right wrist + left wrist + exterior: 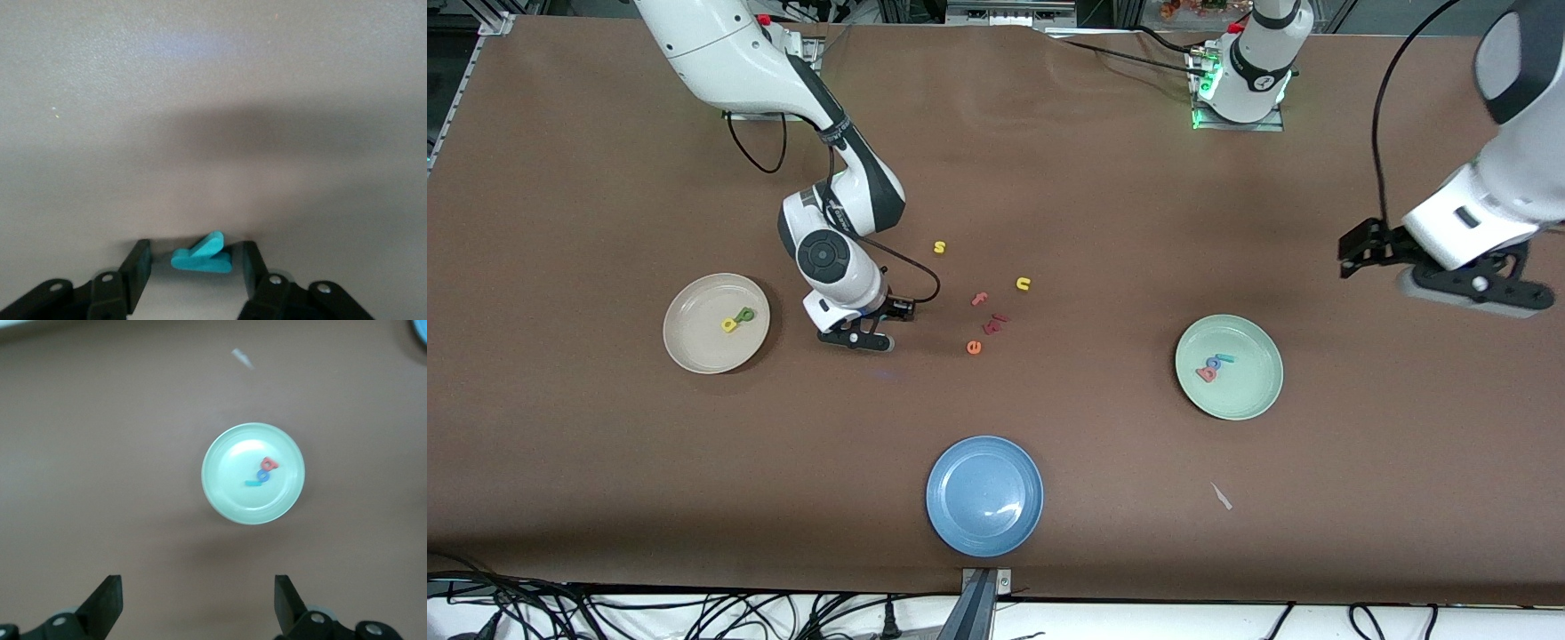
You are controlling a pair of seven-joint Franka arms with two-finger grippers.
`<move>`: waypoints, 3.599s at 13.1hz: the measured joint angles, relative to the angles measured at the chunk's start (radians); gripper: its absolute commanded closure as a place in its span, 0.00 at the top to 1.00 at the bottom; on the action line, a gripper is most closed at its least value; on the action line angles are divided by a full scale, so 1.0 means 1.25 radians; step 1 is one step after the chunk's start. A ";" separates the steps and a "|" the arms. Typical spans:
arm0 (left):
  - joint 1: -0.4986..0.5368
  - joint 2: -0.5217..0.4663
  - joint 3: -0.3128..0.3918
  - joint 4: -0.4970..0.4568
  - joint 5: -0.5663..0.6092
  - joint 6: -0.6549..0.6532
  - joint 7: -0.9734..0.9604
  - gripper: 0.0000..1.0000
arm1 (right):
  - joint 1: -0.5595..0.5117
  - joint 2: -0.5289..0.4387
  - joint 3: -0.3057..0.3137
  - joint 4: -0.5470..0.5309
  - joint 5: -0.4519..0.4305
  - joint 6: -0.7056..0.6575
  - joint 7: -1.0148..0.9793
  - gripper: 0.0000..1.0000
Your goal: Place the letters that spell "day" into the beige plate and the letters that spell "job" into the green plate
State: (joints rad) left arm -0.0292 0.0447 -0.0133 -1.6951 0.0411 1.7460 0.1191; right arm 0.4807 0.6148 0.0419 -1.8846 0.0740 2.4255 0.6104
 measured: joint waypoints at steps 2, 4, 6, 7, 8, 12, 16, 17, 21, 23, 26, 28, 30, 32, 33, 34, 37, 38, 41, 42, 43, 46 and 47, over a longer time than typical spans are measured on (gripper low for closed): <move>0.019 -0.034 0.001 -0.047 -0.001 0.012 -0.022 1.00 | 0.000 -0.001 0.000 0.000 0.000 -0.003 0.000 0.52; 0.019 -0.038 0.000 -0.053 -0.001 0.018 -0.033 1.00 | 0.000 -0.003 0.000 0.000 0.000 -0.007 0.001 0.46; 0.018 -0.038 -0.005 -0.052 -0.001 0.020 -0.039 1.00 | 0.001 -0.004 0.000 0.000 0.000 -0.010 0.001 0.39; 0.017 -0.038 -0.007 -0.052 -0.001 0.020 -0.042 1.00 | 0.000 -0.005 0.000 0.000 0.000 -0.012 0.001 0.37; 0.017 -0.038 -0.008 -0.052 -0.001 0.020 -0.044 1.00 | 0.000 -0.005 0.000 0.000 0.000 -0.012 0.001 0.35; 0.021 -0.038 -0.003 -0.051 -0.005 0.006 -0.047 1.00 | 0.000 -0.006 -0.001 0.000 0.000 -0.013 0.002 0.28; 0.034 -0.023 0.003 -0.029 -0.044 -0.011 -0.046 1.00 | 0.001 -0.006 -0.001 0.003 0.000 -0.017 0.001 0.25; 0.034 -0.014 0.002 -0.019 -0.044 -0.032 -0.046 1.00 | 0.001 -0.005 -0.001 0.015 0.000 -0.037 0.001 0.25; 0.037 0.002 0.002 0.017 -0.044 -0.060 -0.046 1.00 | -0.001 -0.033 -0.051 0.087 0.000 -0.191 -0.074 0.25; 0.037 0.002 0.002 0.028 -0.044 -0.065 -0.047 1.00 | -0.004 -0.059 -0.109 0.085 0.000 -0.243 -0.190 0.25; 0.037 0.012 0.001 0.029 -0.044 -0.067 -0.047 1.00 | -0.007 -0.091 -0.199 0.050 0.000 -0.266 -0.375 0.25; 0.037 0.017 0.001 0.034 -0.044 -0.067 -0.047 1.00 | -0.008 -0.112 -0.253 0.015 0.000 -0.266 -0.475 0.25; 0.038 0.018 0.001 0.040 -0.044 -0.068 -0.047 1.00 | -0.008 -0.131 -0.293 -0.021 0.000 -0.249 -0.547 0.26; 0.038 0.018 0.001 0.045 -0.044 -0.081 -0.047 1.00 | -0.008 -0.147 -0.321 -0.094 0.000 -0.158 -0.607 0.91; 0.038 0.018 0.001 0.048 -0.044 -0.086 -0.047 1.00 | -0.009 -0.153 -0.329 -0.129 0.000 -0.117 -0.625 1.00; 0.039 0.018 0.001 0.052 -0.044 -0.092 -0.047 1.00 | -0.008 -0.155 -0.331 -0.147 0.000 -0.097 -0.632 1.00; 0.041 0.018 0.001 0.058 -0.044 -0.097 -0.047 1.00 | -0.006 -0.169 -0.332 -0.115 0.000 -0.162 -0.632 1.00; 0.041 0.018 0.002 0.058 -0.044 -0.097 -0.047 1.00 | -0.005 -0.176 -0.331 -0.086 0.000 -0.211 -0.628 1.00; 0.046 0.019 0.003 0.058 -0.044 -0.097 -0.047 1.00 | 0.007 -0.187 -0.326 -0.009 0.000 -0.321 -0.587 1.00; 0.047 0.019 0.003 0.058 -0.044 -0.097 -0.047 1.00 | 0.016 -0.187 -0.325 0.012 0.000 -0.351 -0.570 1.00; 0.047 0.019 0.004 0.058 -0.044 -0.097 -0.047 1.00 | 0.025 -0.187 -0.324 0.034 0.000 -0.387 -0.551 1.00; 0.047 0.020 0.002 0.063 -0.044 -0.097 -0.047 1.00 | 0.041 -0.188 -0.324 0.111 0.000 -0.520 -0.528 1.00; 0.047 0.020 0.002 0.071 -0.044 -0.097 -0.047 1.00 | 0.044 -0.189 -0.324 0.134 0.000 -0.556 -0.527 1.00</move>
State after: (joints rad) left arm 0.0299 0.0692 -0.0113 -1.6068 -0.0136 1.6242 0.0600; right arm 0.5357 0.3784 -0.3628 -1.7168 0.0744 1.7303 -0.0489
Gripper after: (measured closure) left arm 0.000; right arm 0.000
